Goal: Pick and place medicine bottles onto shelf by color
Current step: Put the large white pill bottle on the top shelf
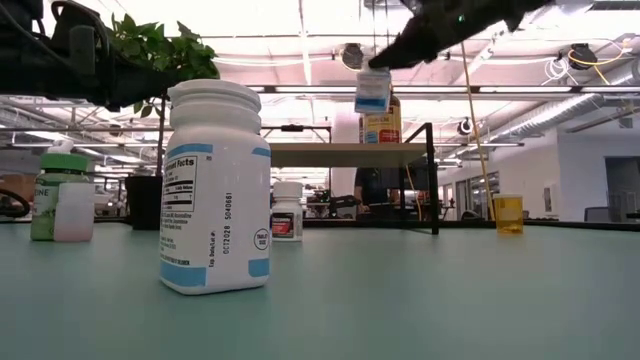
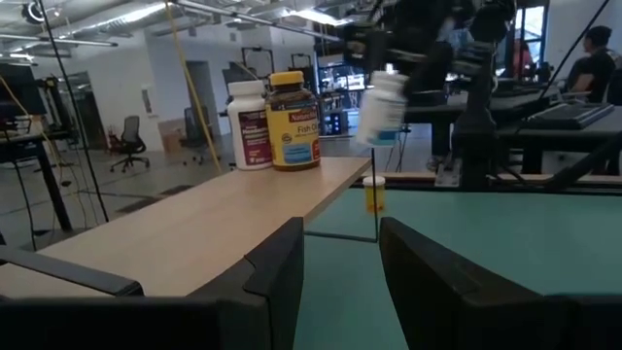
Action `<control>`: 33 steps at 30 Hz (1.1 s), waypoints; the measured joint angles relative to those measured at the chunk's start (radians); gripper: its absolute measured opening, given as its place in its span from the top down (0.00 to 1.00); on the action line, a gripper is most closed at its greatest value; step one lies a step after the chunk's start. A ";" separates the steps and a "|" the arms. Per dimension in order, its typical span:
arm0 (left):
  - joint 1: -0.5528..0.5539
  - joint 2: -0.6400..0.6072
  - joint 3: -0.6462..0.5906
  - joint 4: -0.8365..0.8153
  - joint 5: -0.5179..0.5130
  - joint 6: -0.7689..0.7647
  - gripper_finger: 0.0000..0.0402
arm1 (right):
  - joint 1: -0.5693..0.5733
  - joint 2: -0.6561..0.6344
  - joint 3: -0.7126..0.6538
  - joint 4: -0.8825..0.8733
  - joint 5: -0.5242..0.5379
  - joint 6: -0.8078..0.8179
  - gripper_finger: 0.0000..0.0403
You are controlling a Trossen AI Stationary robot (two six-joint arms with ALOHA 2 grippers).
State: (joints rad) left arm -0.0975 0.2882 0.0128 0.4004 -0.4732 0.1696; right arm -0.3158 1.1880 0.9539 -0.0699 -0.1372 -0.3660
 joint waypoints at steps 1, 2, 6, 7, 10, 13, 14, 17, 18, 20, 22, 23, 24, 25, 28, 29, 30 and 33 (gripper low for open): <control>0.000 0.000 0.000 0.000 0.000 0.003 0.65 | -0.031 0.001 0.000 -0.014 -0.037 -0.018 0.55; 0.000 0.000 0.000 0.000 0.000 0.004 0.65 | -0.059 0.003 -0.001 -0.025 -0.066 -0.037 0.55; 0.000 0.000 0.000 0.000 0.000 0.004 0.65 | -0.142 0.023 -0.001 -0.028 -0.118 -0.085 0.55; 0.000 0.000 0.000 0.000 0.000 0.004 0.65 | -0.160 0.023 -0.001 -0.033 -0.129 -0.094 0.55; 0.000 0.000 0.000 0.000 0.000 0.009 0.65 | -0.204 0.021 -0.001 -0.026 -0.129 -0.119 0.55; 0.000 0.000 0.000 -0.002 0.000 0.017 0.65 | -0.238 0.022 -0.001 -0.037 -0.157 -0.124 0.55; 0.000 0.000 0.000 -0.002 0.000 0.017 0.65 | -0.248 0.022 -0.001 -0.039 -0.183 -0.120 0.55; 0.000 0.000 0.000 -0.002 0.000 0.018 0.65 | -0.257 0.032 0.000 -0.049 -0.208 -0.126 0.55; 0.000 0.000 0.000 -0.002 0.000 0.018 0.65 | -0.257 0.037 0.000 -0.058 -0.207 -0.131 0.55; 0.000 0.000 0.000 -0.002 0.000 0.015 0.65 | -0.261 0.042 -0.001 -0.077 -0.209 -0.142 0.55; 0.000 0.000 0.000 -0.002 0.000 0.014 0.65 | -0.263 0.050 0.000 -0.072 -0.208 -0.147 0.55; 0.000 0.000 0.000 -0.002 0.000 0.014 0.65 | -0.266 0.054 0.000 -0.073 -0.208 -0.149 0.55; 0.000 0.000 0.000 -0.002 0.000 0.013 0.65 | -0.267 0.055 0.001 -0.073 -0.207 -0.151 0.55; 0.000 0.000 0.000 -0.002 0.000 0.013 0.65 | -0.267 0.054 0.000 -0.075 -0.207 -0.153 0.55; 0.000 0.000 0.000 -0.002 0.000 0.013 0.65 | -0.267 0.054 0.000 -0.074 -0.207 -0.171 0.55; 0.000 0.000 0.000 -0.003 0.000 0.013 0.65 | -0.267 0.054 0.000 -0.074 -0.207 -0.171 0.55; 0.000 0.000 0.000 -0.003 0.000 0.013 0.65 | -0.267 0.054 0.000 -0.073 -0.207 -0.171 0.55; 0.000 0.000 0.000 -0.003 0.000 0.013 0.65 | -0.267 0.054 0.000 -0.073 -0.206 -0.174 0.54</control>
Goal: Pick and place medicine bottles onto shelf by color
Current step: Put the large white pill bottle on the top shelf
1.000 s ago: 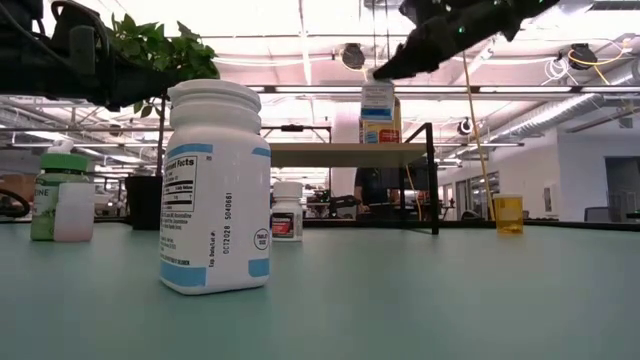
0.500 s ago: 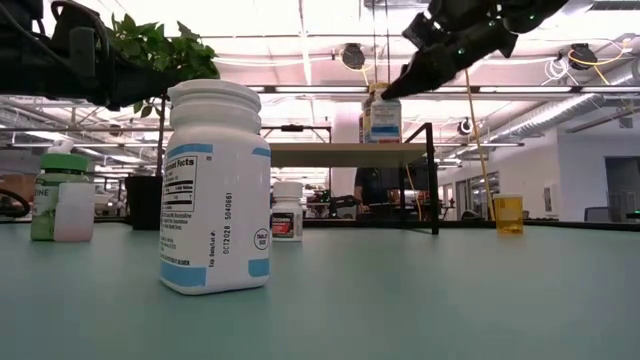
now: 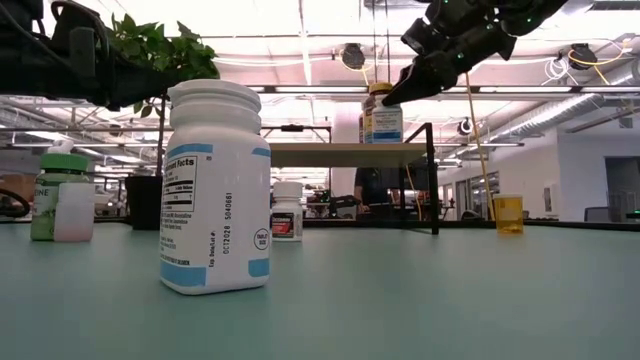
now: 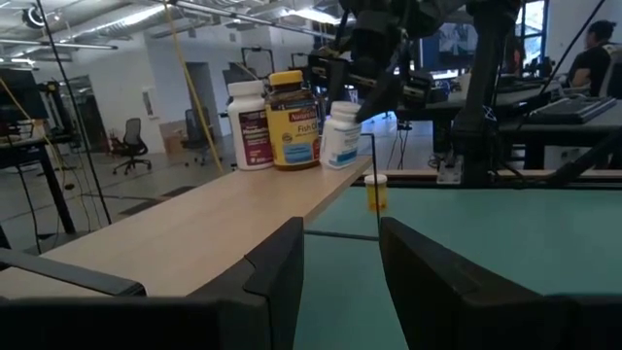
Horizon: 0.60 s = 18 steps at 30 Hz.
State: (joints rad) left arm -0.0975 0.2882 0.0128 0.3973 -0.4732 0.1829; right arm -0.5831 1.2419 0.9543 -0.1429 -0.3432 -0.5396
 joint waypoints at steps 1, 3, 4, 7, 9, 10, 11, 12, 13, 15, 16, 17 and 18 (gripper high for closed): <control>0.000 0.000 0.000 0.000 0.000 0.000 0.65 | 0.000 0.000 0.000 0.001 0.002 -0.002 0.54; 0.000 0.000 0.000 0.000 0.000 0.000 0.65 | 0.000 0.000 0.000 0.004 0.006 -0.005 0.52; 0.000 0.000 0.000 0.000 0.000 0.000 0.65 | 0.000 0.000 -0.001 0.005 0.007 -0.005 0.51; 0.000 0.000 0.000 0.000 0.000 0.000 0.65 | 0.000 0.000 -0.001 0.011 0.024 -0.006 0.48; 0.000 0.000 0.000 0.000 0.000 0.000 0.65 | 0.000 0.000 -0.001 0.011 0.041 -0.016 0.46; 0.000 0.000 0.000 0.000 -0.001 0.000 0.65 | 0.000 0.000 -0.001 0.011 0.053 -0.022 0.46; 0.000 0.000 0.000 0.000 0.000 0.000 0.65 | 0.000 0.000 -0.001 0.011 0.054 -0.027 0.46; 0.000 0.000 0.000 0.000 -0.001 0.000 0.65 | 0.000 0.000 -0.001 0.011 0.054 -0.030 0.46; 0.000 0.000 0.000 0.000 -0.001 0.000 0.65 | 0.000 -0.001 -0.001 0.011 0.054 -0.030 0.46; 0.000 0.000 0.000 0.000 -0.001 0.000 0.65 | 0.000 -0.008 -0.001 0.011 0.054 -0.031 0.47; 0.000 0.000 0.000 0.000 -0.001 0.000 0.65 | 0.000 -0.011 -0.001 0.012 0.054 -0.034 0.47; 0.000 0.000 0.000 0.000 -0.001 0.000 0.65 | 0.000 -0.015 -0.001 0.012 0.054 -0.035 0.47; 0.000 0.000 0.000 0.000 -0.001 0.000 0.65 | 0.000 -0.019 -0.001 0.011 0.054 -0.037 0.47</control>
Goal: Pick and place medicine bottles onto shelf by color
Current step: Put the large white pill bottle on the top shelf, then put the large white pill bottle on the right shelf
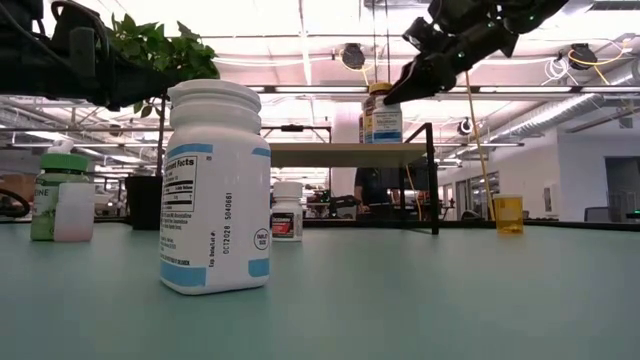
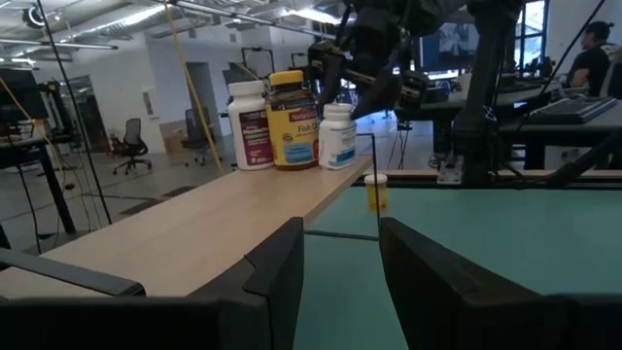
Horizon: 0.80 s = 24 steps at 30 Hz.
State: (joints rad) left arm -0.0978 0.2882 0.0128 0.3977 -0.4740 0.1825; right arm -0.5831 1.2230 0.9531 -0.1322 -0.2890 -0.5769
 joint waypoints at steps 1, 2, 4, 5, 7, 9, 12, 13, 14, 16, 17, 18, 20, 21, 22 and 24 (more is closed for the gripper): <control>0.000 0.000 0.000 0.000 0.000 0.000 0.65 | 0.000 -0.004 0.000 0.000 0.000 0.000 0.47; 0.000 0.000 0.000 0.000 0.000 0.000 0.65 | 0.000 -0.008 0.000 0.001 0.000 0.003 0.47; 0.000 0.000 0.000 0.000 0.000 0.000 0.65 | 0.003 -0.019 0.000 0.001 0.000 0.010 0.47; 0.000 0.000 0.000 0.000 -0.001 0.000 0.65 | 0.006 -0.024 0.000 0.001 0.000 0.010 0.47; 0.000 0.000 0.000 0.000 -0.008 -0.002 0.65 | 0.010 -0.032 0.000 0.006 0.000 0.009 0.47; 0.000 0.000 0.000 0.000 -0.017 -0.002 0.65 | 0.011 -0.041 0.000 0.011 0.000 0.008 0.47; 0.000 0.000 0.000 -0.002 -0.021 -0.008 0.65 | 0.026 -0.060 0.000 0.017 0.000 0.013 0.47; 0.000 0.000 0.000 -0.002 -0.021 -0.008 0.65 | 0.035 -0.068 0.000 0.015 0.000 0.018 0.47; 0.000 0.000 0.000 -0.003 -0.022 -0.008 0.65 | 0.049 -0.075 0.000 0.016 0.000 0.034 0.47; 0.000 0.000 0.000 0.001 -0.022 -0.010 0.65 | 0.083 -0.086 -0.001 0.017 -0.001 0.090 0.47; 0.000 0.000 0.000 0.005 -0.022 -0.012 0.65 | 0.104 -0.088 -0.006 0.021 -0.002 0.119 0.47; -0.004 0.000 0.000 0.012 -0.023 -0.012 0.65 | 0.128 -0.089 -0.014 0.023 -0.002 0.141 0.47; -0.017 0.000 0.000 0.020 -0.023 -0.006 0.65 | 0.185 -0.087 -0.044 0.033 0.001 0.167 0.47; -0.024 0.000 0.000 0.019 -0.023 -0.001 0.65 | 0.217 -0.086 -0.065 0.057 0.002 0.179 0.47; -0.030 0.000 0.000 0.019 -0.023 -0.001 0.65 | 0.249 -0.085 -0.087 0.090 0.008 0.192 0.47; -0.041 0.000 0.000 0.021 -0.024 -0.002 0.65 | 0.319 -0.086 -0.133 0.168 0.057 0.229 0.47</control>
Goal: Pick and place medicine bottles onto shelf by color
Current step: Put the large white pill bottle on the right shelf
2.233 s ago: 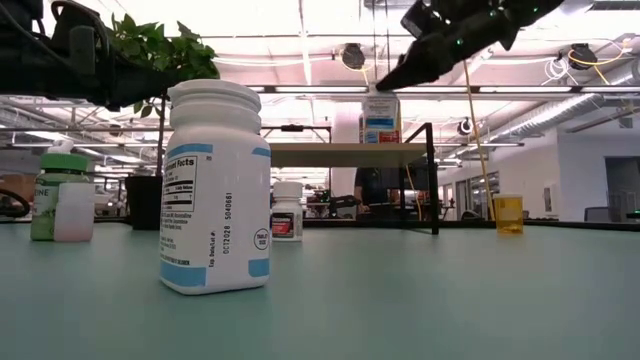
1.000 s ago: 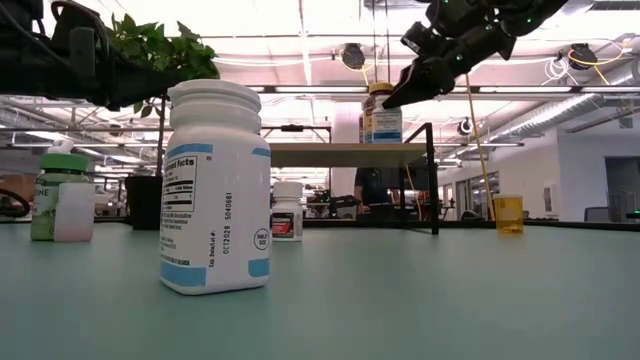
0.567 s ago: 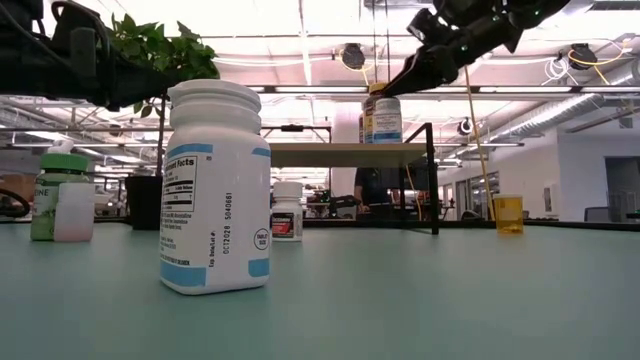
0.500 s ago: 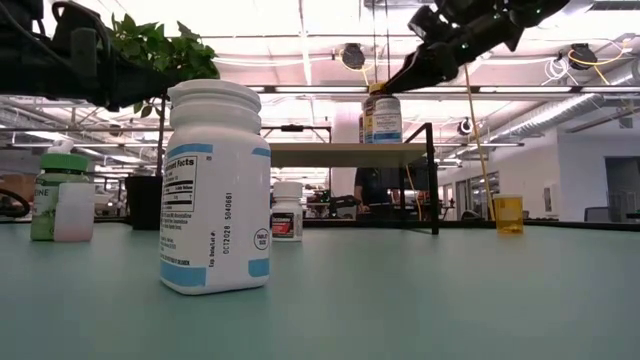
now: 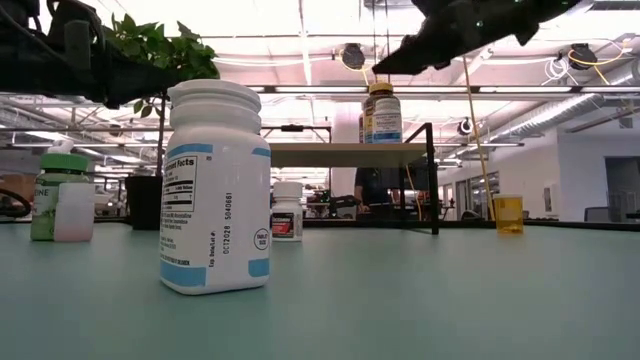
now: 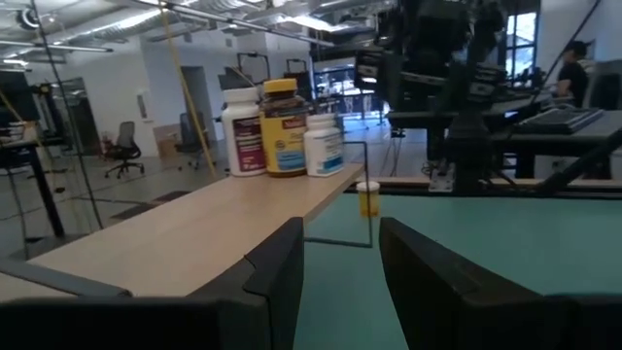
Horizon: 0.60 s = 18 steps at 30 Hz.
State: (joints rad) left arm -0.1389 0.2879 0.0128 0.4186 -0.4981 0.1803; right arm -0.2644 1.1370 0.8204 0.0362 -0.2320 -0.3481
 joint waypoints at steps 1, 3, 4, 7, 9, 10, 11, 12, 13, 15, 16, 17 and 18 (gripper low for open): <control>-0.005 0.002 0.000 0.004 0.000 -0.005 0.65 | 0.035 0.000 -0.025 0.048 0.031 0.034 0.47; -0.016 0.021 0.017 0.006 -0.003 -0.016 0.65 | 0.109 0.000 -0.089 0.158 0.080 0.101 0.47; -0.023 0.035 0.034 0.006 -0.003 -0.020 0.65 | 0.147 0.001 -0.124 0.211 0.096 0.117 0.47; -0.045 0.117 0.101 -0.002 -0.008 -0.018 0.65 | 0.251 0.016 -0.230 0.385 0.184 0.127 0.47; -0.055 0.205 0.144 -0.021 -0.028 -0.014 0.65 | 0.305 0.016 -0.281 0.470 0.290 0.127 0.47; -0.055 0.259 0.165 -0.034 -0.032 -0.004 0.65 | 0.324 0.018 -0.294 0.504 0.341 0.127 0.47; -0.055 0.315 0.186 -0.041 -0.035 0.003 0.65 | 0.338 0.019 -0.300 0.515 0.384 0.132 0.47; -0.055 0.372 0.207 -0.043 -0.035 0.008 0.65 | 0.350 0.020 -0.302 0.511 0.419 0.151 0.47; -0.054 0.427 0.230 -0.050 -0.035 0.014 0.65 | 0.360 0.021 -0.302 0.494 0.440 0.177 0.47; -0.054 0.526 0.281 -0.090 -0.039 0.019 0.65 | 0.376 0.022 -0.303 0.469 0.442 0.227 0.47; -0.054 0.570 0.316 -0.130 -0.051 0.005 0.65 | 0.386 0.025 -0.303 0.461 0.443 0.251 0.47; -0.054 0.605 0.363 -0.197 -0.067 -0.024 0.65 | 0.394 0.030 -0.303 0.453 0.443 0.269 0.47; -0.051 0.632 0.413 -0.298 -0.091 -0.072 0.65 | 0.402 0.036 -0.305 0.446 0.443 0.281 0.47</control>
State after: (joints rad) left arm -0.1904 0.9195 0.4259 0.1206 -0.5891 0.1084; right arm 0.1381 1.1727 0.5151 0.4820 0.2109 -0.0671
